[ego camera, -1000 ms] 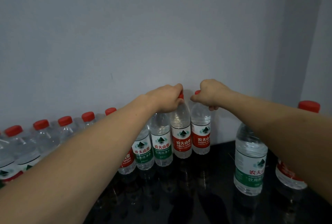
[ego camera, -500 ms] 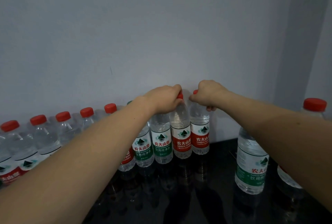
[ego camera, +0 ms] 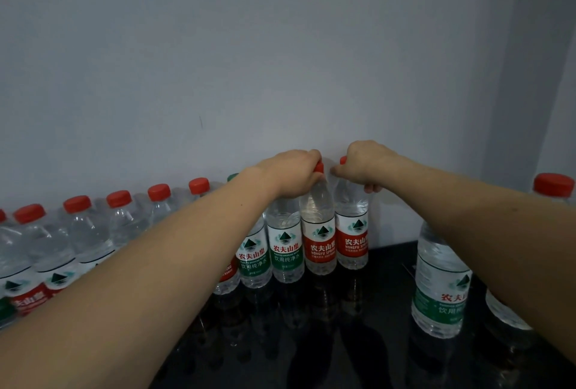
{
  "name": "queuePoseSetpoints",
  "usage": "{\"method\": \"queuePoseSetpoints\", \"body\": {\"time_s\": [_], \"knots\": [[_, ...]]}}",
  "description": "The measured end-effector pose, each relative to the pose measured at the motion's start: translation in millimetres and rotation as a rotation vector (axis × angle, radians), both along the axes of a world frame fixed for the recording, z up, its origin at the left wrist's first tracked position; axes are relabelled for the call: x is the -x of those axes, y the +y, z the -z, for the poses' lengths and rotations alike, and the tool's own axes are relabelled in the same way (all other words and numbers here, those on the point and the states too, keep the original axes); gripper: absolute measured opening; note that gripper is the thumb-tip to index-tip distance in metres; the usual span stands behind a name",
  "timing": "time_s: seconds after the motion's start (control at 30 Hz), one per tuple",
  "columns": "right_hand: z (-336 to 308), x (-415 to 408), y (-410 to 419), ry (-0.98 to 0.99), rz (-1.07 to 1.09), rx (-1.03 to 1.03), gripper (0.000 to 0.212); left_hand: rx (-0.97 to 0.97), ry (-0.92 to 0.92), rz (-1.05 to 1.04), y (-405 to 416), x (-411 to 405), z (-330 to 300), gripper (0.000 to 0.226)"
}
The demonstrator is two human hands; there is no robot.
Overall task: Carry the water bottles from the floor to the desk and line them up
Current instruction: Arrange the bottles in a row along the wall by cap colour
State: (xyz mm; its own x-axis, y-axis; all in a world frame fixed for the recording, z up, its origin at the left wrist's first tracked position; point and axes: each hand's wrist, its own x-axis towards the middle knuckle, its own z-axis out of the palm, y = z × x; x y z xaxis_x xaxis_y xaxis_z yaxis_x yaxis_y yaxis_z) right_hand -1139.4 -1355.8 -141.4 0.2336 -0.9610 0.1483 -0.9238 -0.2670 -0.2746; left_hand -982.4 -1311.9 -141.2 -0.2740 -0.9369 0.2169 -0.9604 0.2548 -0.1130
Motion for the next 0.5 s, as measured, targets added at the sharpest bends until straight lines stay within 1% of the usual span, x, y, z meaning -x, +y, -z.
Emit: {"method": "queuePoseSetpoints", "body": {"time_s": [0.07,0.1,0.2,0.23,0.3,0.4,0.5], "knots": [[-9.8,-0.9,8.5,0.026,-0.008,-0.027,0.048,-0.004,-0.030,-0.047,4.6,-0.9,-6.3,0.038],[-16.6,0.5,13.7,0.032,-0.010,0.000,0.049,0.001,-0.037,-0.068,8.5,-0.7,-11.9,0.043],[-40.8,16.0,30.4,0.046,-0.019,0.186,0.036,0.028,0.003,-0.104,26.1,3.9,-36.3,0.059],[-49.5,23.9,37.0,0.052,-0.020,0.241,0.033,0.039,0.014,-0.109,33.0,6.2,-45.3,0.060],[-64.5,41.4,50.0,0.066,-0.015,0.302,0.035,0.062,0.021,-0.111,46.8,11.8,-62.2,0.058],[-78.5,68.9,67.7,0.100,0.014,0.306,0.035,0.070,0.034,-0.093,67.3,29.3,-79.4,0.058],[-82.1,98.0,80.4,0.157,0.059,0.259,0.032,-0.011,0.028,-0.070,81.5,58.1,-84.8,0.060]]}}
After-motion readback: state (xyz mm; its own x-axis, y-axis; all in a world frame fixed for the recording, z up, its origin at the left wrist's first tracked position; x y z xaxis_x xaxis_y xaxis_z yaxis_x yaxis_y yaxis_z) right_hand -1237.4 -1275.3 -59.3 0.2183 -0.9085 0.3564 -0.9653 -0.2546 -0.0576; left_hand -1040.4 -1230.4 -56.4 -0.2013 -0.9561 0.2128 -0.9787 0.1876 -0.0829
